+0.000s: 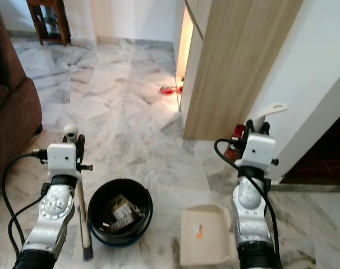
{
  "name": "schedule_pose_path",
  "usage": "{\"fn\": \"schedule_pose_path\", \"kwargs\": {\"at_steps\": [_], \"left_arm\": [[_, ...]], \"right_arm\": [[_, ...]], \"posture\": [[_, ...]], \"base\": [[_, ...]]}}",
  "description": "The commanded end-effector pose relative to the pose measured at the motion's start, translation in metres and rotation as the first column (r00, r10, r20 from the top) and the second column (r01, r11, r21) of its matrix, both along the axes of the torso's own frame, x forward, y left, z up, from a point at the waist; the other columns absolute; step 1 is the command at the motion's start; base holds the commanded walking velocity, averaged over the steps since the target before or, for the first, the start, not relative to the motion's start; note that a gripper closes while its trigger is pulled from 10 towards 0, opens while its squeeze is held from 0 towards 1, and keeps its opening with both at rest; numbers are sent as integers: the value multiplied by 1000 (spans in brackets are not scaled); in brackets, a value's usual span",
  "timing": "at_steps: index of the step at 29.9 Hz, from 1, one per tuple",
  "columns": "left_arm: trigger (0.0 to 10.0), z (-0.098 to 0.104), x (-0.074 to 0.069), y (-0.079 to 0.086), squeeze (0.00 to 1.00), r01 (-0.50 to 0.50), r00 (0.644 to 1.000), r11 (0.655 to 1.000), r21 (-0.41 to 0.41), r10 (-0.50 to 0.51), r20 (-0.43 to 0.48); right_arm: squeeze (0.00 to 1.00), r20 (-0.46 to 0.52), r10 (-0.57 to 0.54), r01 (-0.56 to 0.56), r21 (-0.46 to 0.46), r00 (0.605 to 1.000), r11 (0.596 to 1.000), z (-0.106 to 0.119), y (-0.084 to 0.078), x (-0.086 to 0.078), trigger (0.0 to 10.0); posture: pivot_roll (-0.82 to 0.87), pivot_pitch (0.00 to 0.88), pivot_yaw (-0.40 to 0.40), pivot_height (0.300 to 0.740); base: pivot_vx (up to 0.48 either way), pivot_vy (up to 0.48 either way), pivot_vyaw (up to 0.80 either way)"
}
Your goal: Sweep floor
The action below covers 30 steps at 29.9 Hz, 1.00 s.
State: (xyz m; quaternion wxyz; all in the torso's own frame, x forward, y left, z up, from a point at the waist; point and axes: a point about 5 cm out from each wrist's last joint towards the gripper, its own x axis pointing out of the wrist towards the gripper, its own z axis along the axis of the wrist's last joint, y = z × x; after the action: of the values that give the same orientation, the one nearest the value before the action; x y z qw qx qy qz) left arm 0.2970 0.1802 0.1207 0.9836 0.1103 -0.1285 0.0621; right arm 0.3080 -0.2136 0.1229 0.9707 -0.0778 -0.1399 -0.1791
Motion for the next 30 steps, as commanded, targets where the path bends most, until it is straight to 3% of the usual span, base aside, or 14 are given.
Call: {"fn": "schedule_pose_path", "kwargs": {"at_steps": [1,5,13,21,30], "left_arm": [[10000,10,1,-6,0,28,999,999,-40,-26,48],[10000,4,1,-12,0,96,995,995,-39,-96,9],[10000,4,4,-16,0,129,992,991,-42,-129,-2],[10000,5,5,-8,0,128,992,992,-17,-128,-10],[10000,7,7,-6,0,138,990,990,-5,-138,-10]], "right_arm": [[0,55,-10,11,-17,998,1000,8,-6,0,10000],[0,25,-20,20,14,999,1000,0,-10,1,10000],[0,39,-46,44,59,998,997,-3,-12,1,10000],[0,6,-32,31,138,999,990,-18,-3,-1,10000],[0,-4,-26,27,162,1000,986,-26,4,-2,10000]], "posture": [[168,0,-102,740],[170,0,-101,740],[158,0,-69,740],[172,0,-48,740],[182,0,-31,740]], "base": [[0,0,0],[0,0,0],[0,0,0],[0,0,0],[0,0,0]]}}
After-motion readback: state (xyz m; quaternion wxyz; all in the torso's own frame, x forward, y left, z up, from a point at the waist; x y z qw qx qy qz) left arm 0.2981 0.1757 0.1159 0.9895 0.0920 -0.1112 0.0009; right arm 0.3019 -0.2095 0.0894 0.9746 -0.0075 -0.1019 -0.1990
